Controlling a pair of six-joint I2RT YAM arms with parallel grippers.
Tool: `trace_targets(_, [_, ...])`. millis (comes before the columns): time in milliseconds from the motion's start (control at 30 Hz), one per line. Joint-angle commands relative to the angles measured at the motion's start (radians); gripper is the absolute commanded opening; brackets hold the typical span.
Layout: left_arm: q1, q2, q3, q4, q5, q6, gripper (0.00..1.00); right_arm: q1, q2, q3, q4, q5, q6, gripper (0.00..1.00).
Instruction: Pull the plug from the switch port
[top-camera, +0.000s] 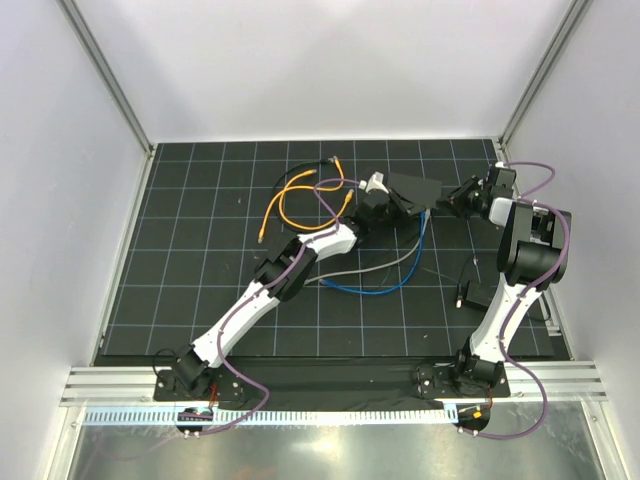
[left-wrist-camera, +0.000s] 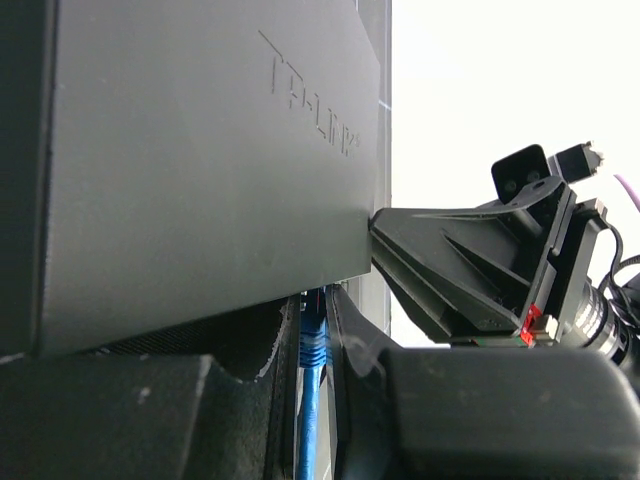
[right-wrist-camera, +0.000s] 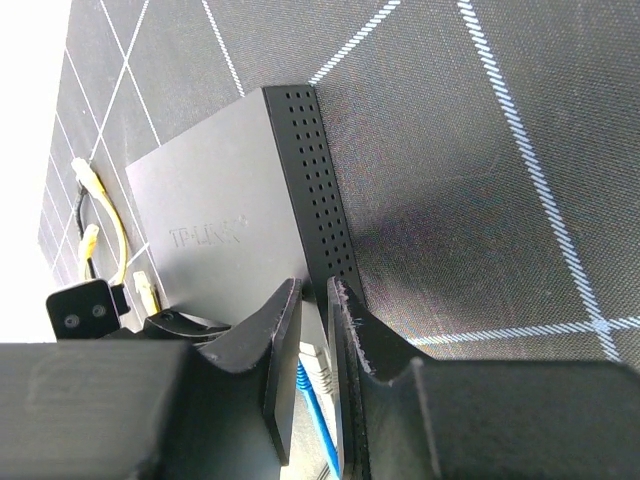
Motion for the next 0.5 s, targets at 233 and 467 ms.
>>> trace_targets(233, [0.0,0.001,-0.018,-0.12,0.241,0.042,0.0,-0.007,0.003,0.011,0.041,0.021,0.002,0.24])
trace_targets(467, [0.014,0.028,0.027,-0.071,0.197,-0.001,0.0,-0.007,-0.063,-0.004,-0.042,0.039,-0.068,0.42])
